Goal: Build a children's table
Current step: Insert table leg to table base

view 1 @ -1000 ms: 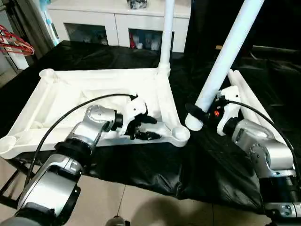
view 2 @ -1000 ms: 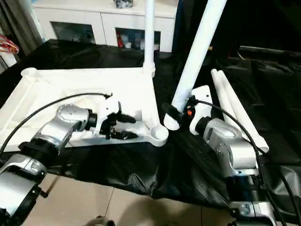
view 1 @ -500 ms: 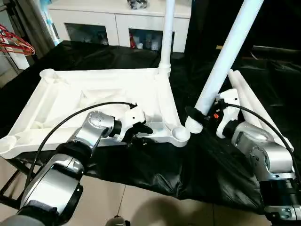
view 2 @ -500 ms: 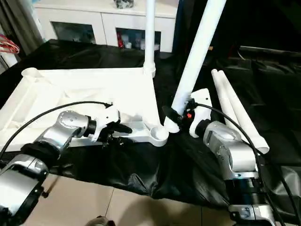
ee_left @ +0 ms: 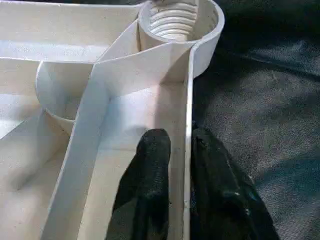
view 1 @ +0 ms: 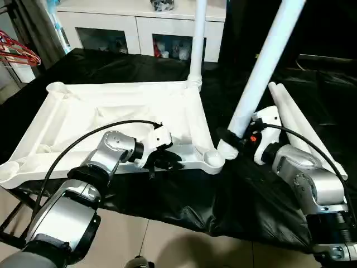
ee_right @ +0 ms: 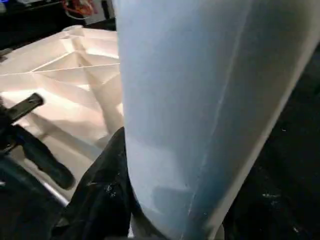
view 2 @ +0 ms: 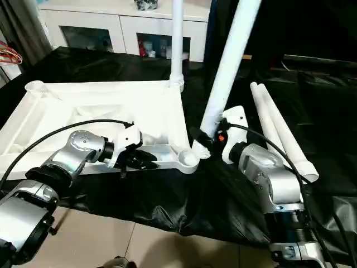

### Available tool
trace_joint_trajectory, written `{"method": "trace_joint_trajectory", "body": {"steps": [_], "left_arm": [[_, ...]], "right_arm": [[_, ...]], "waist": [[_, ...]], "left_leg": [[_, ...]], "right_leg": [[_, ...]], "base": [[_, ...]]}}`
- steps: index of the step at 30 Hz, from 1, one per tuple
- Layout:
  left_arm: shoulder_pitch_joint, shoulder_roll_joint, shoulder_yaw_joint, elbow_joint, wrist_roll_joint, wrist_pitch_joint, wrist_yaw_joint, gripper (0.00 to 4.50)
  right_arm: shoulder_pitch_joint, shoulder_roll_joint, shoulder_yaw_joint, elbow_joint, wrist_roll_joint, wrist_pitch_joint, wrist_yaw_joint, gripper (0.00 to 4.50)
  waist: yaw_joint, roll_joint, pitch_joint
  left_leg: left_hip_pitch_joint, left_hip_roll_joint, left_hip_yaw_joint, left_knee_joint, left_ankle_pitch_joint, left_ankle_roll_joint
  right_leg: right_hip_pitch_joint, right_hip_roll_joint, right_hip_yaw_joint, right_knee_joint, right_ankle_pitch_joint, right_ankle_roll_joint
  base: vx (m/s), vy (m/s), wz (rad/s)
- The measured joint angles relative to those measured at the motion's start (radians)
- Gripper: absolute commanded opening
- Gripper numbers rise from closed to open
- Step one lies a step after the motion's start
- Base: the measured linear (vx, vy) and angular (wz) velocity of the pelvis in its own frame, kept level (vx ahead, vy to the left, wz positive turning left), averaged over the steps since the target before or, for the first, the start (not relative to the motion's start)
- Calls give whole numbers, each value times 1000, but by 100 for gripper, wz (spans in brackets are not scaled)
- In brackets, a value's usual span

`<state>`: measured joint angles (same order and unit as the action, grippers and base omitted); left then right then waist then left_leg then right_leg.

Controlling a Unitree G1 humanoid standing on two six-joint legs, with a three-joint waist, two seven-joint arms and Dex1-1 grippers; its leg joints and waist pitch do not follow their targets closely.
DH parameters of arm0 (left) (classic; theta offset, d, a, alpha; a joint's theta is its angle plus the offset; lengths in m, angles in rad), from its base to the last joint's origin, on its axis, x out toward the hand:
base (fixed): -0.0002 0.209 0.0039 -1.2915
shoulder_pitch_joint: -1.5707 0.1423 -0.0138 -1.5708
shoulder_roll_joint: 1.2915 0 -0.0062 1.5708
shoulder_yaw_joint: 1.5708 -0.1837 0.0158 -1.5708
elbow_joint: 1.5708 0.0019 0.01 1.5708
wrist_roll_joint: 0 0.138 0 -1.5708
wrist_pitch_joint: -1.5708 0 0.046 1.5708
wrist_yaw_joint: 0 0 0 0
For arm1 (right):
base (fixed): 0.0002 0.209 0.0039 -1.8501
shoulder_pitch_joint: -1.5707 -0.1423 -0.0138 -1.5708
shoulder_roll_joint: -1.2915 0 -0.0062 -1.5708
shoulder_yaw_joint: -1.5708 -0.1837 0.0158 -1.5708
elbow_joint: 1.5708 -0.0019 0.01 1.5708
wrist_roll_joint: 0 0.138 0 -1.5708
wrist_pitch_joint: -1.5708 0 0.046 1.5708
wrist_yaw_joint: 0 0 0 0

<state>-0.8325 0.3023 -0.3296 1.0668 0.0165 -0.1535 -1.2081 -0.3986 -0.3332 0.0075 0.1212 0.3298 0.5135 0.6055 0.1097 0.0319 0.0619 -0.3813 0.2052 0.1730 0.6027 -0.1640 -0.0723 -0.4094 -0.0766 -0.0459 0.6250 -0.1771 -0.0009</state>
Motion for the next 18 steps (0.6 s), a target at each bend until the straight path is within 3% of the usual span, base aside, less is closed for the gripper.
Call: {"method": "trace_joint_trajectory", "body": {"steps": [7, 14, 18], "left_arm": [[2, -1, 1, 1, 4, -2, -13, 2], [21, 0, 17, -41, 7, 31, -13, 0], [59, -2, 27, -129, 6, 89, 0, 0]], "right_arm": [[-29, -2, 32, 1, 0, 3, 48, 190], [-58, 0, 65, 46, -14, 2, 82, 190], [-73, -2, 87, 86, -31, -3, 102, 190]], "waist": [[0, -1, 0], [-2, -1, 0], [-5, -2, 0]], "left_leg": [[0, 0, 0, 0, 0, 0], [0, 0, 1, 0, 0, 0], [0, 0, 1, -1, 0, 0]], "right_leg": [[0, 0, 0, 0, 0, 0], [0, 0, 1, 0, 0, 0], [0, 0, 1, -1, 0, 0]], "base": [[0, 0, 0], [0, 0, 0], [0, 0, 0]]}}
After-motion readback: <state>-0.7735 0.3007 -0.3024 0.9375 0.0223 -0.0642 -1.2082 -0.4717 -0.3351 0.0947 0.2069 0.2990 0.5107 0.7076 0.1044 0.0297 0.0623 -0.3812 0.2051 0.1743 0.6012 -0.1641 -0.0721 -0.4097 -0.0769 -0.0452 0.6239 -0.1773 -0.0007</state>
